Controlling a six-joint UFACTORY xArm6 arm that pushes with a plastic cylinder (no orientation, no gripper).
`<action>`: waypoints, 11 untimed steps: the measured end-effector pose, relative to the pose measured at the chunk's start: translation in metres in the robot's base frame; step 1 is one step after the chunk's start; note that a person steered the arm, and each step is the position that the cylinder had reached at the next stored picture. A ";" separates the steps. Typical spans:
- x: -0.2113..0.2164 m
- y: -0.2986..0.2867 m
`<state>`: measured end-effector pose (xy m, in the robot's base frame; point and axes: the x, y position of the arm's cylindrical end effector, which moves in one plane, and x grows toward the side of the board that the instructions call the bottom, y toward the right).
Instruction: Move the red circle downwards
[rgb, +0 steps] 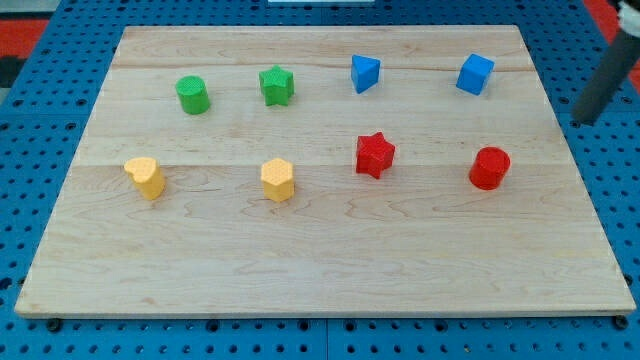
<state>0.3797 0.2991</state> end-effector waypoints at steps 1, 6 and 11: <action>0.000 -0.080; 0.032 -0.127; 0.076 -0.083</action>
